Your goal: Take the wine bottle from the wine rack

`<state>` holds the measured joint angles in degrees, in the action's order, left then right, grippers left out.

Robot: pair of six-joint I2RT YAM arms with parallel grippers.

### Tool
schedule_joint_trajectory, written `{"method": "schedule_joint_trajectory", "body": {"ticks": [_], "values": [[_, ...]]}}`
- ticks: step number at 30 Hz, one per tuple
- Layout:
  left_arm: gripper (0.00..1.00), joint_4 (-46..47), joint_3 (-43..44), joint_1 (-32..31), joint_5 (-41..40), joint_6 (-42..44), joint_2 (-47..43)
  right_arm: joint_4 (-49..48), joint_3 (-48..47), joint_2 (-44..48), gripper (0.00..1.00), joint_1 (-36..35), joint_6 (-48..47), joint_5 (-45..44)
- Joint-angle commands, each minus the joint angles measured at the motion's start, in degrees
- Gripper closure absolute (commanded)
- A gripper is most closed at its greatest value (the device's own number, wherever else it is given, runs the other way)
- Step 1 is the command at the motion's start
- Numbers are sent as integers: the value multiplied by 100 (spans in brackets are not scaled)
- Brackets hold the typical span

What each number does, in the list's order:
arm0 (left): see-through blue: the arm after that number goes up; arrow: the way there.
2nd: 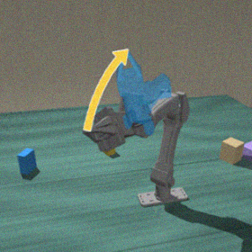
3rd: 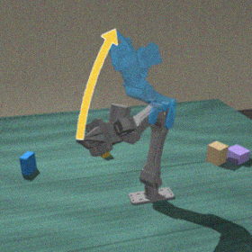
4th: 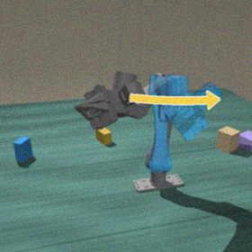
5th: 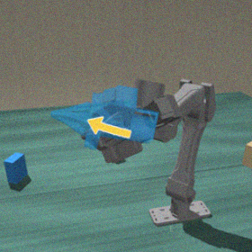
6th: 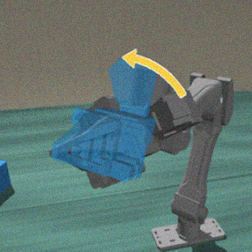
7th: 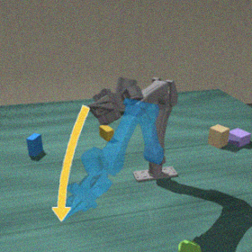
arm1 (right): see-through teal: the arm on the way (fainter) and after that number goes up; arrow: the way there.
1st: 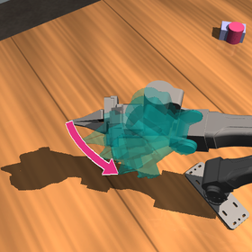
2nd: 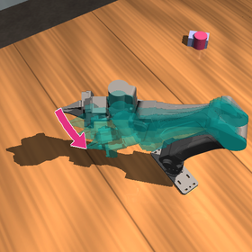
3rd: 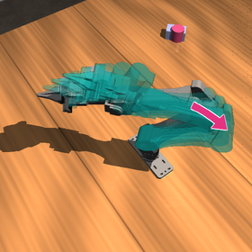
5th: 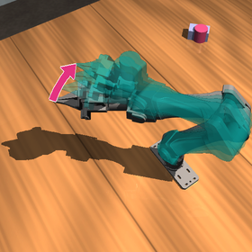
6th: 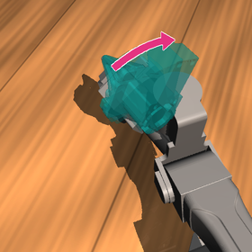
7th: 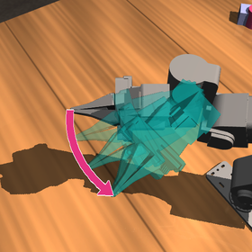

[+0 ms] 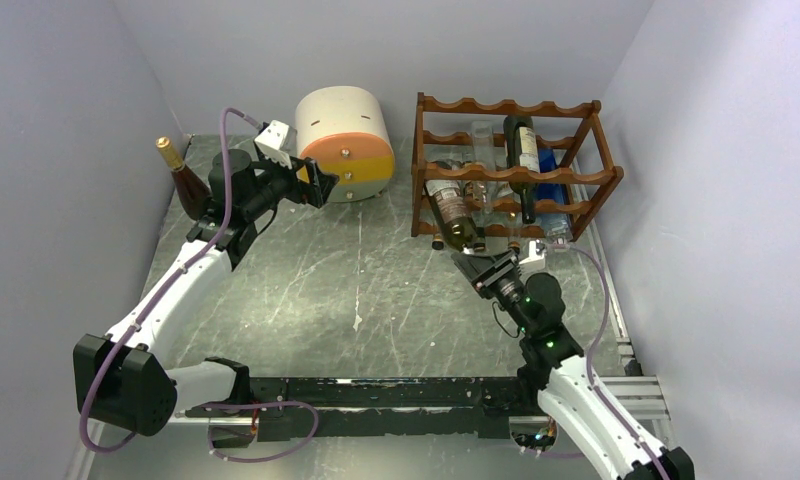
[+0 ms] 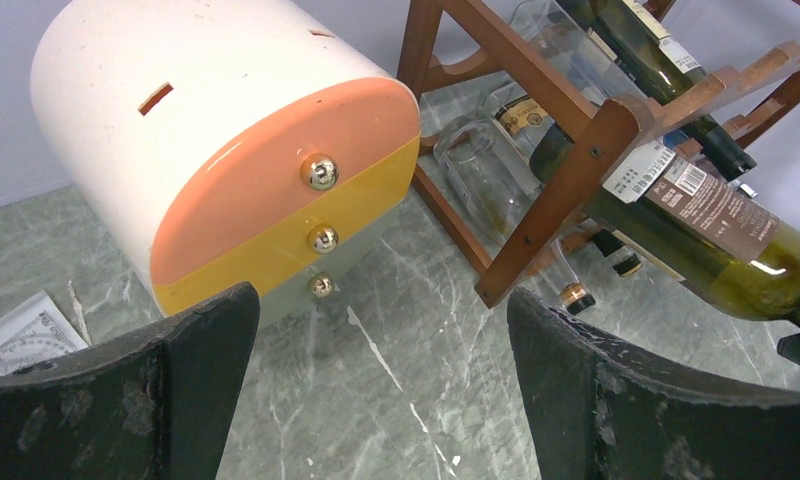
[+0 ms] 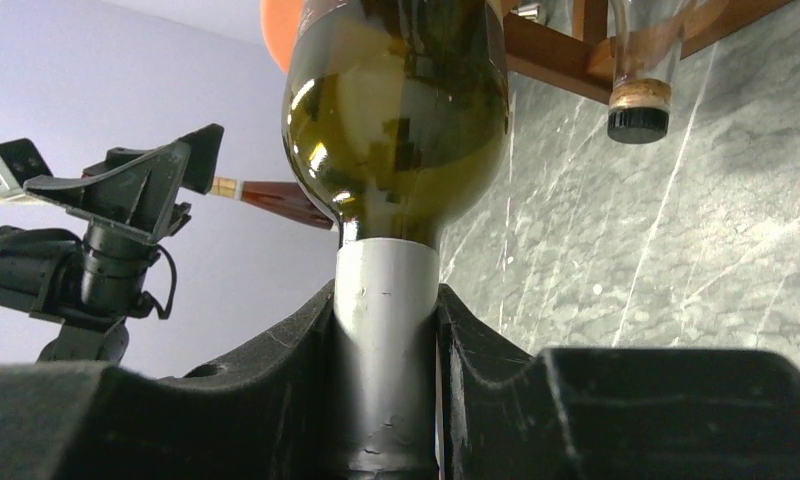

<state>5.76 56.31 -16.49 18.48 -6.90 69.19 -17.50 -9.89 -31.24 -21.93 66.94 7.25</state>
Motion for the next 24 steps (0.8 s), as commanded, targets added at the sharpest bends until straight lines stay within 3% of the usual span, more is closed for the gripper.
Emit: {"method": "schedule_joint_trajectory", "body": {"ticks": [1, 12, 24], "values": [[2, 137, 99, -46, 164, -22, -27, 20, -123, 633, 100, -52, 99, 133], [2, 107, 107, -172, 156, -5, -5, 2451, -687, 1861, 100, -48, -134, -18], [1, 151, 102, -315, 373, -32, 49, 4150, -1614, 2268, 100, -48, -682, 521]]}}
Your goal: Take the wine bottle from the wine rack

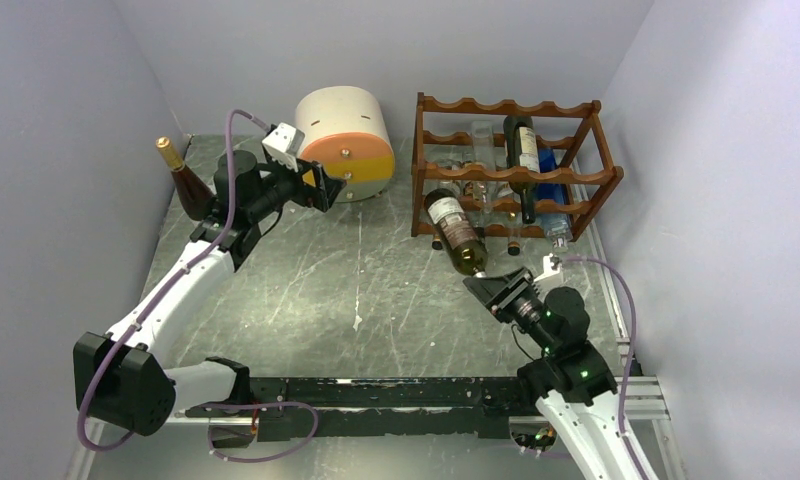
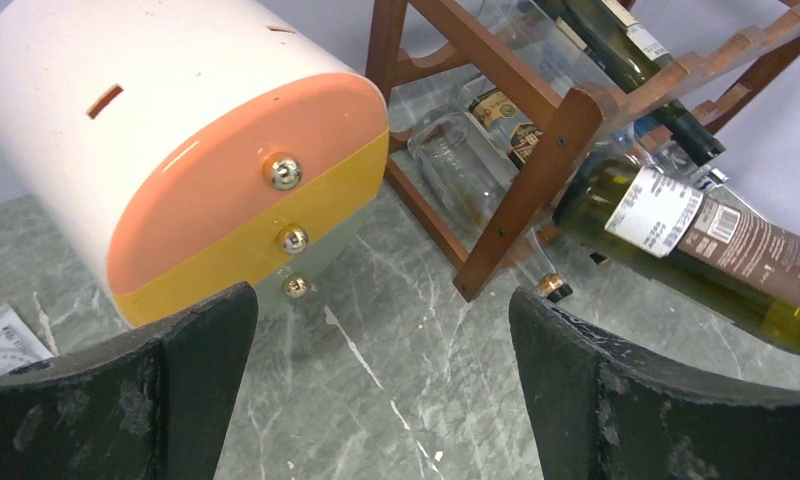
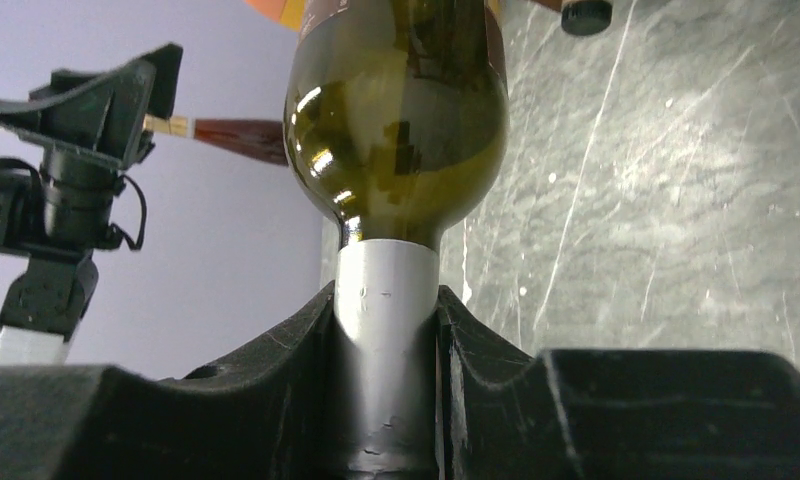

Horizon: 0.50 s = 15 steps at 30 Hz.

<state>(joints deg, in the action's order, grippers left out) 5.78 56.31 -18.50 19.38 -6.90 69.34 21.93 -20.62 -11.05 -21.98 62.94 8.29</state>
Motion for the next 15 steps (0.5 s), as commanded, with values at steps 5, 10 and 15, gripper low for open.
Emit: {"method": "schedule_joint_trajectory", "body": {"ticks": [5, 10, 15], "values": [[0, 181, 55, -326, 445, 134, 14, 901, -1014, -47, 100, -41, -667, 839], [0, 246, 5, -579, 810, 396, 18, 1037, -1263, -647, 100, -44, -982, 1257], [1, 272, -123, -1101, 1672, 1020, -28, 718, -1264, -1385, 100, -47, -1253, 1633]]}}
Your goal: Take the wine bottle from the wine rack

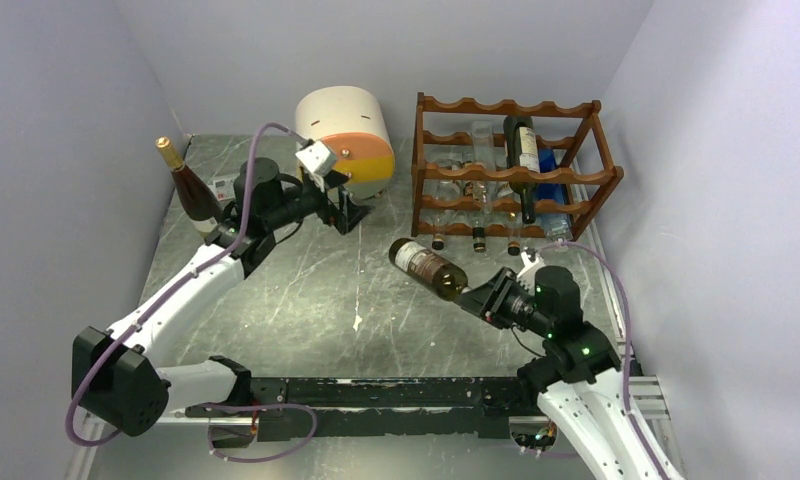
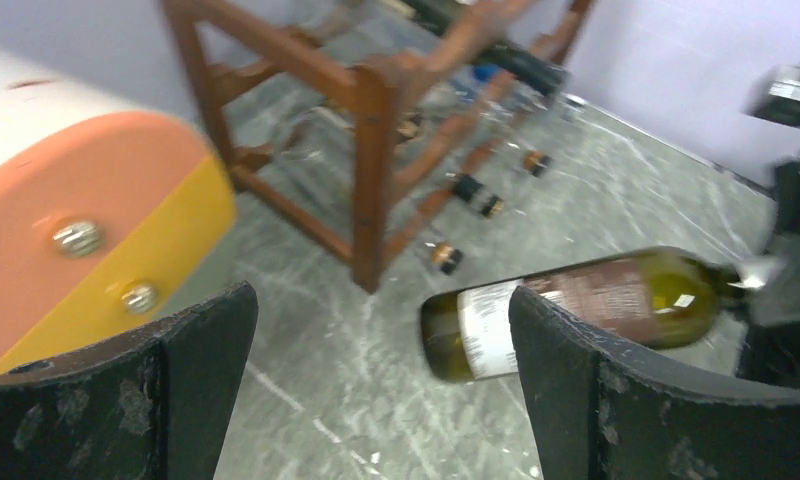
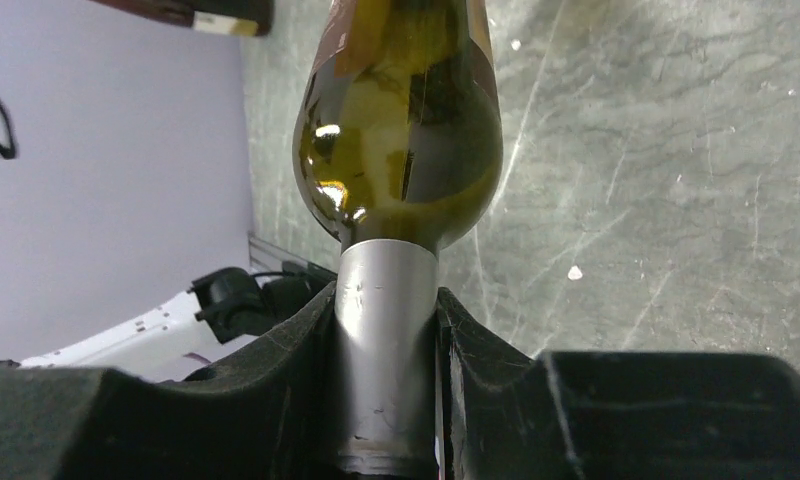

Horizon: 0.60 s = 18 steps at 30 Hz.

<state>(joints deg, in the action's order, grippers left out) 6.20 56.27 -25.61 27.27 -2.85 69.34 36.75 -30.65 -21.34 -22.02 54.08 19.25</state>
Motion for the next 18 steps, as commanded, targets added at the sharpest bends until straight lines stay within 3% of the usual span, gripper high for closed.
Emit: {"method": "schedule_joint_trajectory", "body": {"ticks": [1, 8, 14, 18], "values": [[1, 200, -168, -570, 959, 809, -45, -813, -278, -562, 100, -40, -447, 599], [1, 200, -783, -1788, 781, 2173, -189, -1179, -395, -1660, 100, -39, -822, 1052], [2, 24, -889, -2633, -430, 2908, 202, -1278, -575, -2129, 100, -39, -1135, 1407], [1, 73, -867, -2818, -1025, 3021, 388, -1586, -510, -2309, 100, -42, -1112, 1787]]}}
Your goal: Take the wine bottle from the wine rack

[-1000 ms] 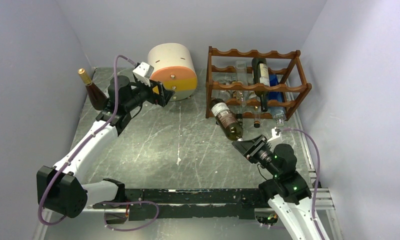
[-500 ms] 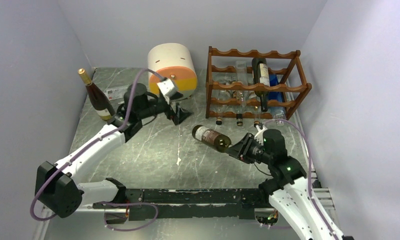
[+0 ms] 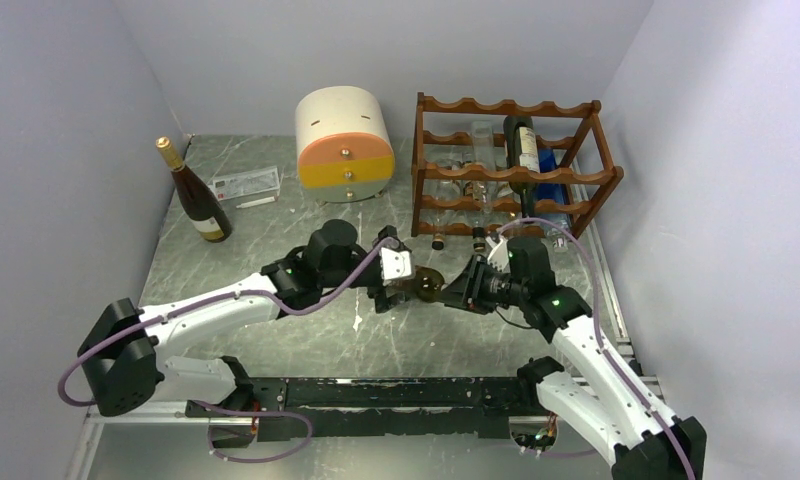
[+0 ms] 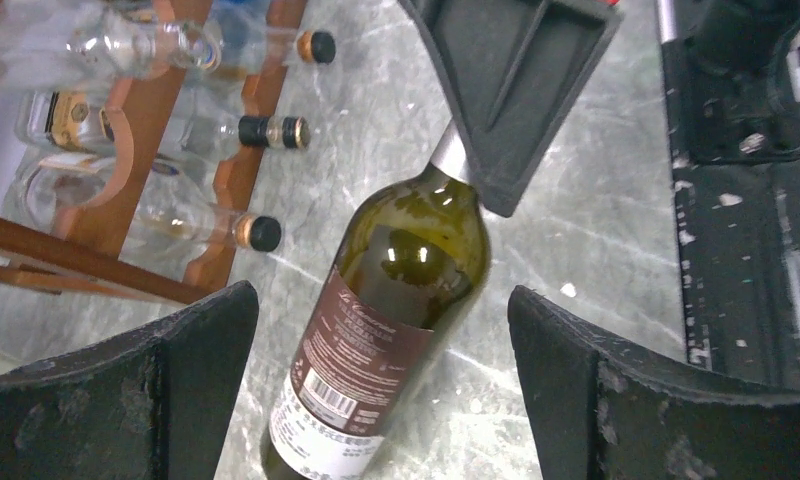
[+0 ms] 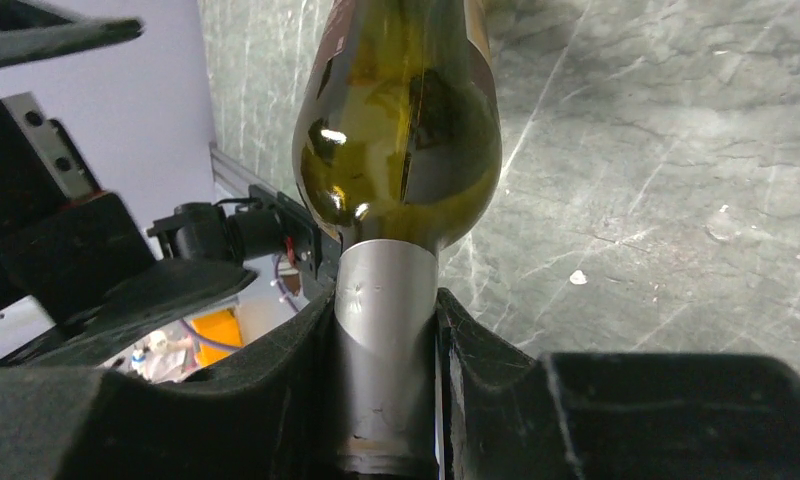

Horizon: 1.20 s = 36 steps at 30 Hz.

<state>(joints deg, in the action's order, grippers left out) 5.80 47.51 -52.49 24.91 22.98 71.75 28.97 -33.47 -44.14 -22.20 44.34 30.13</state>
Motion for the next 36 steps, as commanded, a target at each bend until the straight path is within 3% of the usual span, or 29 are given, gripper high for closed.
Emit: {"method": "schedule_joint_trajectory", "body": {"ticks": [1, 11, 22, 26, 30, 36], "values": [[1, 125, -6, -156, -796, 488, 155, -865, -214, -70, 100, -24, -131, 745], [1, -244, 116, -519, -366, 659, 696, -899, -457, -395, 100, -90, -366, 971], [2, -284, 271, -915, -1951, 830, 1294, -861, -428, -472, 100, -188, -508, 1053], [15, -302, 313, -938, -2152, 873, 1285, -913, -446, -481, 100, -219, -594, 1213], [38, -237, 248, -939, -2309, 933, 1104, -866, -449, -454, 100, -224, -744, 1227], [62, -120, 166, -939, -2572, 915, 794, -711, -592, -424, 69, -223, -923, 924]]}}
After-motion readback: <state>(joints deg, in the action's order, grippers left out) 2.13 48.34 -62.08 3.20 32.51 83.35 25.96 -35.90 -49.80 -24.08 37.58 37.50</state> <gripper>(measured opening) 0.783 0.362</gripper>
